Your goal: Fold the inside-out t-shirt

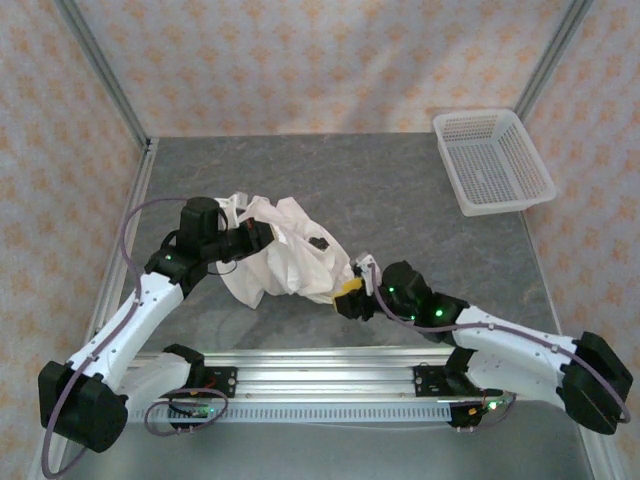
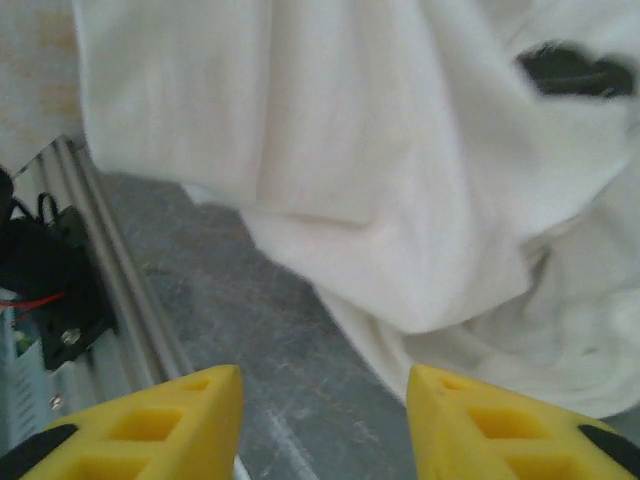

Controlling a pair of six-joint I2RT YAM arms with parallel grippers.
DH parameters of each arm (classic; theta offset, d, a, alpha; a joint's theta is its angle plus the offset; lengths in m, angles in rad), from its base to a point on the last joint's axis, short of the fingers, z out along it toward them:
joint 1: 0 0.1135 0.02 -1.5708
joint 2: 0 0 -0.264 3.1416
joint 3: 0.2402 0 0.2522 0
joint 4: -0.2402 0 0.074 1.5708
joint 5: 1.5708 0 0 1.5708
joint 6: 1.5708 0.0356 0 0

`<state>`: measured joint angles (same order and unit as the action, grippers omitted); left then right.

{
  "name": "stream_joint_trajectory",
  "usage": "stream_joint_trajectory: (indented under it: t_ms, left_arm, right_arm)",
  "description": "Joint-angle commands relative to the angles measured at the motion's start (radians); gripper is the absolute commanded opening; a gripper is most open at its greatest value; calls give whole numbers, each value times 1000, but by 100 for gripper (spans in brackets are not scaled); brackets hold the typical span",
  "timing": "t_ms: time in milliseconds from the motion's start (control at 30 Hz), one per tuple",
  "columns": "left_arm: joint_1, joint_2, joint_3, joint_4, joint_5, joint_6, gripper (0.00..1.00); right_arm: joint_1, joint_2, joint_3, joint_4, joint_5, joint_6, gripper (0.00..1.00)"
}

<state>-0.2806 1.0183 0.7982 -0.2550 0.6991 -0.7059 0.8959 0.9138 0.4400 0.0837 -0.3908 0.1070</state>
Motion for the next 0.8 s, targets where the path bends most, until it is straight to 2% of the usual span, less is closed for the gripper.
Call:
stream_joint_trajectory:
  t_ms: [0, 133, 233, 433, 533, 567, 633, 767]
  left_arm:
    - [3, -2, 23, 18, 43, 39, 0]
    - [1, -25, 19, -10, 30, 46, 0]
    - [1, -42, 15, -19, 17, 42, 0]
    - [1, -78, 13, -61, -4, 49, 0]
    - [1, -75, 20, -74, -3, 51, 0]
    - [1, -73, 22, -78, -4, 51, 0]
    - [1, -70, 25, -87, -21, 55, 0]
    - [1, -46, 41, -160, -125, 82, 0]
  right_arm:
    - [0, -51, 184, -68, 124, -156, 51]
    - [8, 124, 460, -192, 89, -308, 57]
    - [47, 296, 618, -263, 122, -354, 59]
    - [53, 452, 630, -163, 50, -344, 53]
    - [53, 483, 629, -159, 46, -298, 41]
    - [53, 482, 624, -156, 48, -288, 31]
    - [52, 467, 615, -154, 64, -259, 1]
    - [50, 379, 576, -145, -7, -204, 0]
